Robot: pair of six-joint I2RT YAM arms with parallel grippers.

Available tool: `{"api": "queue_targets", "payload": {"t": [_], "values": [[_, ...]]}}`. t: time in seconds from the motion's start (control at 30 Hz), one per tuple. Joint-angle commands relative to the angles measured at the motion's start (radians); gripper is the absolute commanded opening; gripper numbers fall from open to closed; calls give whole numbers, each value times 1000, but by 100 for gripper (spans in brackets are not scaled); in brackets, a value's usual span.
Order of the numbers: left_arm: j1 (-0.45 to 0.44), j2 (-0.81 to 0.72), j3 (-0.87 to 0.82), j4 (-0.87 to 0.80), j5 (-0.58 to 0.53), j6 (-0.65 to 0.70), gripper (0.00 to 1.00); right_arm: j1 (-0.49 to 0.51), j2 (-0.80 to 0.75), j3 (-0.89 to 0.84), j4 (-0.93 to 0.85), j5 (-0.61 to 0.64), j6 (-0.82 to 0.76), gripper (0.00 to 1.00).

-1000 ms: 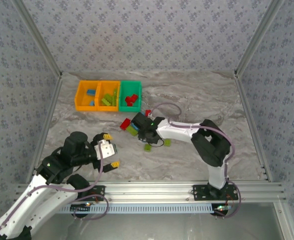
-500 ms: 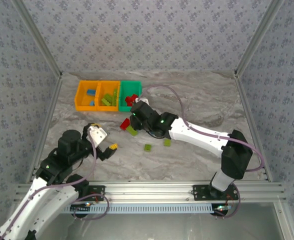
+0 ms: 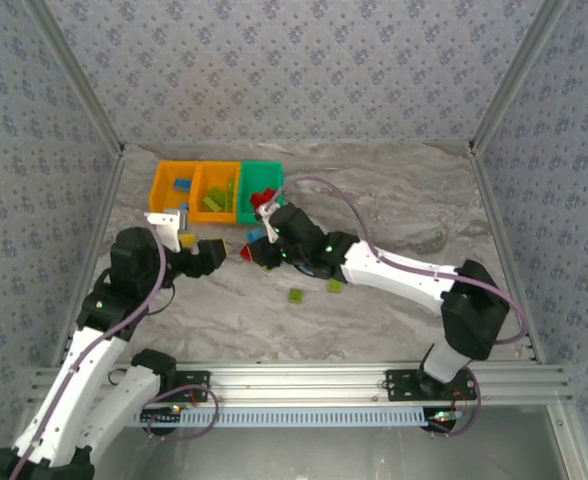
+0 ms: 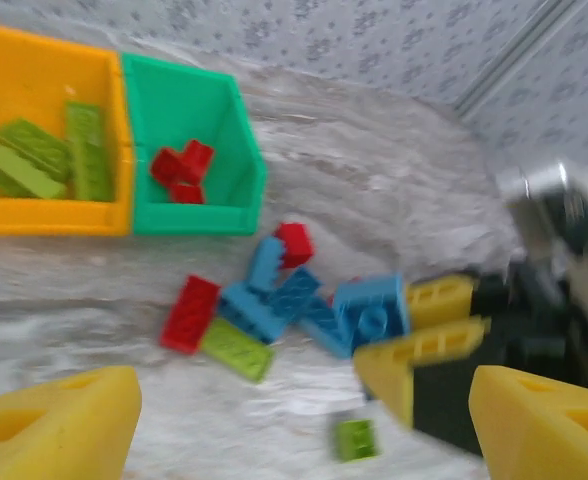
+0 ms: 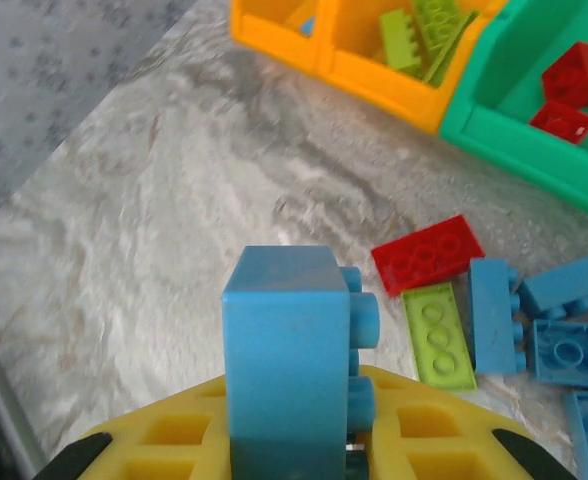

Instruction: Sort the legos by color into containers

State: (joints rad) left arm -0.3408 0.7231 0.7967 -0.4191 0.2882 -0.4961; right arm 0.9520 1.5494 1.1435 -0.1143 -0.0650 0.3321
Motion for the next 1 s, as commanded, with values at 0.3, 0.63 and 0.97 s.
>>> {"api": "queue_targets", "payload": {"t": [0.3, 0.63, 0.97], "values": [[3, 249, 62, 544, 428, -617, 81, -142, -188, -45, 186, -443, -57, 15], [-58, 312, 150, 298, 439, -382, 85, -143, -144, 75, 121, -448, -66, 15], [-89, 320, 181, 191, 375, -317, 48, -127, -98, 117, 66, -396, -85, 14]]}}
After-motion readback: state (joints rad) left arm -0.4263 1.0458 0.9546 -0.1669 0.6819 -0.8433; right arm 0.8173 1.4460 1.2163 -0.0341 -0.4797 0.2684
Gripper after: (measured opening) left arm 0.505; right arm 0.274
